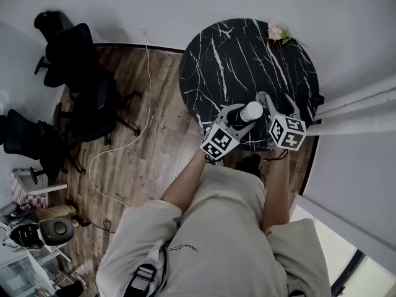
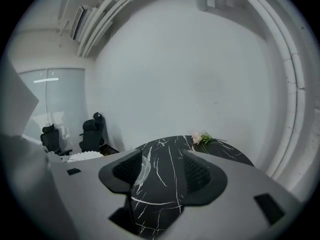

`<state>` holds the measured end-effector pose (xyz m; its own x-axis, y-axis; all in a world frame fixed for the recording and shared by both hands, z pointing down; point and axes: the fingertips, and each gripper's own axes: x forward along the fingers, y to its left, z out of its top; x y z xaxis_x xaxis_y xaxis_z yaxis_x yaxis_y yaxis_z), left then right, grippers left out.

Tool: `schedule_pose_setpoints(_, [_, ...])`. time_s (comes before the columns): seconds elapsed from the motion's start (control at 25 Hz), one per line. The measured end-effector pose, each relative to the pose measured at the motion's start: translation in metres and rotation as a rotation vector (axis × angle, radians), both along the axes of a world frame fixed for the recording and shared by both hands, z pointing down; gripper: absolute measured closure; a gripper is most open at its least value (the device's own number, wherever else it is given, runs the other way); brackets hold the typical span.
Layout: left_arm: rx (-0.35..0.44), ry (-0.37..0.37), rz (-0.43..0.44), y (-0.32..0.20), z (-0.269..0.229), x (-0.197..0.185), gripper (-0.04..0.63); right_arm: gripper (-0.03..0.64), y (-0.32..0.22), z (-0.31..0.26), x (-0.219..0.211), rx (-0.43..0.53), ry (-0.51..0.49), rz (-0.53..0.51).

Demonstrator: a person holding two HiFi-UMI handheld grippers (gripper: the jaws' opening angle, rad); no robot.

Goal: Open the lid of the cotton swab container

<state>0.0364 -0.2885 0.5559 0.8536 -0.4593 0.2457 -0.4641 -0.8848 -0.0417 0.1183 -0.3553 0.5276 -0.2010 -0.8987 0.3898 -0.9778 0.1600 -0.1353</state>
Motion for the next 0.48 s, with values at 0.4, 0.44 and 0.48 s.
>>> schedule_pose_setpoints(0.4, [0.012, 0.000, -0.012, 0.0007, -0.0006, -0.0011, 0.350, 0.341, 0.0006, 0.0063, -0.0036, -0.019, -0.050, -0.015])
schedule_pose_setpoints(0.44, [0.009, -0.001, -0.014, 0.0011, 0.0003, -0.0014, 0.350, 0.341, 0.0008, 0.0064, -0.0042, -0.022, -0.051, -0.018])
schedule_pose_setpoints(0.48, [0.007, -0.001, -0.017, 0.0015, 0.0010, -0.0016, 0.350, 0.341, 0.0010, 0.0065, -0.0050, -0.026, -0.051, -0.020])
